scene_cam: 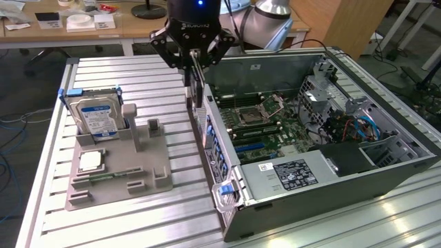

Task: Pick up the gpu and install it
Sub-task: 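Pick up the gpu and move the gpu toward the slot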

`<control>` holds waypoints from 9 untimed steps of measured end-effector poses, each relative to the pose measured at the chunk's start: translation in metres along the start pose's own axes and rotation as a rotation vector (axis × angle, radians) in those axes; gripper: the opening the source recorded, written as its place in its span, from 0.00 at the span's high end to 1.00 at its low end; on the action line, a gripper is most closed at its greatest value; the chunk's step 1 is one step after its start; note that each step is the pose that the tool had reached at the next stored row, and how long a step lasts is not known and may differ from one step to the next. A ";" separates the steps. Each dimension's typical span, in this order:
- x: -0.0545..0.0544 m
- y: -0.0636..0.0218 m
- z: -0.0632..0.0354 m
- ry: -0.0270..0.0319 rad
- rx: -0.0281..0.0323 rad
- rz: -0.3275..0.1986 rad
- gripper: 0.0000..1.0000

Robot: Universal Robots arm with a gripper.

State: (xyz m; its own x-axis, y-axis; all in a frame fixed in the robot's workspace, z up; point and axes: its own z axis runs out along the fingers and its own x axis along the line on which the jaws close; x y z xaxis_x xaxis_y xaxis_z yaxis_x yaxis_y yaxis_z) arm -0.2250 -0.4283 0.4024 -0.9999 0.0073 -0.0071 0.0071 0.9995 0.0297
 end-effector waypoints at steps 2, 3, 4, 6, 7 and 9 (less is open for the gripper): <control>-0.006 0.0003 0.0001 0.0002 0.0000 0.000 0.72; -0.010 0.0004 0.0001 0.0012 0.0001 0.000 0.72; -0.014 0.0004 0.0001 0.0024 0.0001 0.000 0.72; -0.023 0.0006 0.0004 0.0045 -0.0001 0.000 0.72; -0.027 0.0007 0.0005 0.0054 -0.0001 0.000 0.72; -0.036 0.0007 0.0005 0.0069 0.0001 0.000 0.72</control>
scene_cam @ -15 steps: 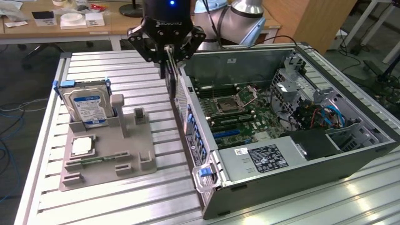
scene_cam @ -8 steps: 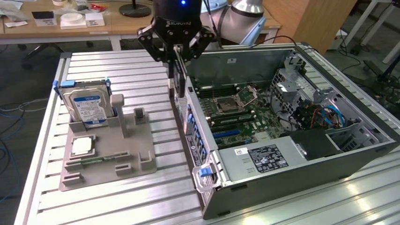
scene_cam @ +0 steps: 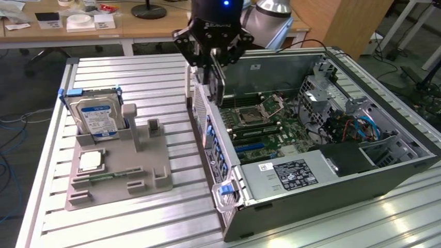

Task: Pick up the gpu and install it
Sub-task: 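Pick up the gpu and move the gpu toward the slot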

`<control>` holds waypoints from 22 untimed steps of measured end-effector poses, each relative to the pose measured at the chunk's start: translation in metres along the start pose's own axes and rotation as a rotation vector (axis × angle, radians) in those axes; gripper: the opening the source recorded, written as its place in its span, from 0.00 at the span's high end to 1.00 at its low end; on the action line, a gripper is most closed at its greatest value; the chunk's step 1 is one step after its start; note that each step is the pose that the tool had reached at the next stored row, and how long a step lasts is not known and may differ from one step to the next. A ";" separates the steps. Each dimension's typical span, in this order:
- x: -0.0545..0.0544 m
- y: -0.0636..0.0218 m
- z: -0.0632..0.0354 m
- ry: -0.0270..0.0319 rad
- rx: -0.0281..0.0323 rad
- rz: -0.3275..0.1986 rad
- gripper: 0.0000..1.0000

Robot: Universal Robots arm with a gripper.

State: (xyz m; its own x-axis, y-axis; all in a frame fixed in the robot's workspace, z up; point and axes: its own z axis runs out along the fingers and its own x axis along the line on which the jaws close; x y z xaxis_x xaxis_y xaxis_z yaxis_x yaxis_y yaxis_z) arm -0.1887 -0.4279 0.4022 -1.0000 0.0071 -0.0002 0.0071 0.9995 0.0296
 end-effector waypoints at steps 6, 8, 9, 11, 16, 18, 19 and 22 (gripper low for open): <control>-0.027 0.0003 0.0002 0.0035 0.0000 0.000 0.72; -0.035 0.0004 0.0002 0.0044 0.0001 0.000 0.72; -0.039 0.0005 0.0002 0.0048 0.0001 0.000 0.72; -0.047 0.0007 0.0003 0.0055 0.0000 0.000 0.72; -0.064 0.0014 0.0006 0.0074 0.0016 0.000 0.72; -0.069 0.0018 0.0006 0.0075 0.0047 0.000 0.72; -0.072 0.0020 0.0007 0.0075 0.0056 0.000 0.72; -0.079 0.0027 0.0007 0.0075 0.0127 0.000 0.72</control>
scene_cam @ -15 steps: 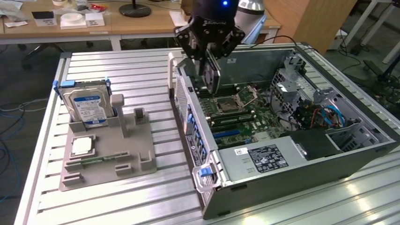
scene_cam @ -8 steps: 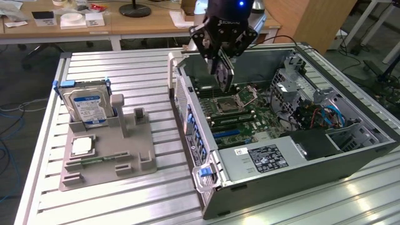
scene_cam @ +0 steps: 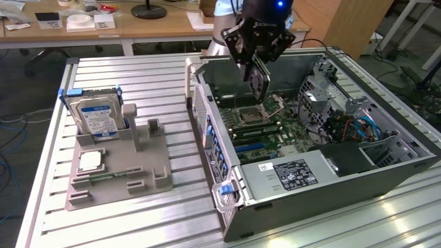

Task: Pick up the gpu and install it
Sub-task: 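Pick up the gpu and move the gpu toward the slot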

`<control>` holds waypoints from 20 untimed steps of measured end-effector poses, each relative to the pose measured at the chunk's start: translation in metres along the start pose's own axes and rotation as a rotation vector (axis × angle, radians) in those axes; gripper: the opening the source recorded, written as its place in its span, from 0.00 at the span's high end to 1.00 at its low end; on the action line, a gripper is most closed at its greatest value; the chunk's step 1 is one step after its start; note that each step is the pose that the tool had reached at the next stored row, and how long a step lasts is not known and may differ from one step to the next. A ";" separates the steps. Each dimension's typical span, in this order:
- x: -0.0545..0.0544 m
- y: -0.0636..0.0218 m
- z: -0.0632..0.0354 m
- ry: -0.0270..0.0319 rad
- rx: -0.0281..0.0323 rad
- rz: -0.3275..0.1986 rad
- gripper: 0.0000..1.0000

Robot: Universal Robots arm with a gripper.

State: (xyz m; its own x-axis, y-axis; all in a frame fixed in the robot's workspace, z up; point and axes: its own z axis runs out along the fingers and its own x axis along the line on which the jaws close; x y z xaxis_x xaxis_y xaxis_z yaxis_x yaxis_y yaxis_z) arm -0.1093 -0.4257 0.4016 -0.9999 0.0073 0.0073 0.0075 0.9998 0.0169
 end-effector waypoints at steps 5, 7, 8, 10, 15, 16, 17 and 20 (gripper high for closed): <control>-0.013 0.0010 0.0001 0.0001 0.0009 0.000 0.72; -0.020 0.0011 0.0002 0.0006 0.0005 0.000 0.72; -0.023 0.0012 0.0002 0.0007 0.0004 0.000 0.72; -0.029 0.0014 0.0002 0.0009 0.0005 0.000 0.72; -0.046 0.0015 0.0001 0.0011 0.0002 0.000 0.72; -0.049 0.0015 0.0001 0.0010 0.0002 0.000 0.72; -0.052 0.0015 0.0001 0.0010 0.0002 0.000 0.72; -0.060 0.0016 0.0000 0.0011 0.0002 0.000 0.72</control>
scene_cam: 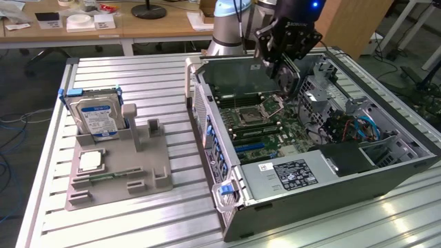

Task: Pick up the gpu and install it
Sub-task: 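Pick up the gpu and move the gpu toward the slot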

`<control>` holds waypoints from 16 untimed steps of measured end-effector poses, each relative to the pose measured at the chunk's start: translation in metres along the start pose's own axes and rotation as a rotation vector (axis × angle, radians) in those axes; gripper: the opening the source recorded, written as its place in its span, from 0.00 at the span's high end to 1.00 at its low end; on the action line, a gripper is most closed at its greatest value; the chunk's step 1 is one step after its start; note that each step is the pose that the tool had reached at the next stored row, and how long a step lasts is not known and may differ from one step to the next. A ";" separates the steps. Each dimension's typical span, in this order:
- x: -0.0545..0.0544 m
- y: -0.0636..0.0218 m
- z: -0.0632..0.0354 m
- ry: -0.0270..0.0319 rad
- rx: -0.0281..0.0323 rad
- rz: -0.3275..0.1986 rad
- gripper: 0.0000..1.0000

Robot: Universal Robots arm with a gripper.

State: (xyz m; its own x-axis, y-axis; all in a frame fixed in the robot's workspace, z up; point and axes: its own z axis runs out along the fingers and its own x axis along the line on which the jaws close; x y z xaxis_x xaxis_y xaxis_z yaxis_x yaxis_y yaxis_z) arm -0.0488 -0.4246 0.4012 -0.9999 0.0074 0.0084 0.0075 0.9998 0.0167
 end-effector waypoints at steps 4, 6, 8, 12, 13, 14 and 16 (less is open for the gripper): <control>-0.011 0.0001 0.0001 0.0000 -0.0001 0.000 0.72; -0.017 0.0001 0.0001 0.0000 0.0000 0.000 0.72; -0.022 0.0002 0.0002 0.0000 0.0000 0.000 0.72; -0.034 0.0002 0.0005 -0.0001 -0.0002 0.000 0.72; -0.038 0.0003 0.0006 -0.0001 -0.0001 0.000 0.72; -0.041 0.0003 0.0007 -0.0001 -0.0001 0.000 0.72; -0.046 0.0003 0.0007 -0.0002 0.0001 0.000 0.72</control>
State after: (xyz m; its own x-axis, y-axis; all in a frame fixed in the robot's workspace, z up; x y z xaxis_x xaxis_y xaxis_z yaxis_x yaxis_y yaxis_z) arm -0.0027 -0.4246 0.4001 -0.9999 0.0073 0.0082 0.0075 0.9998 0.0167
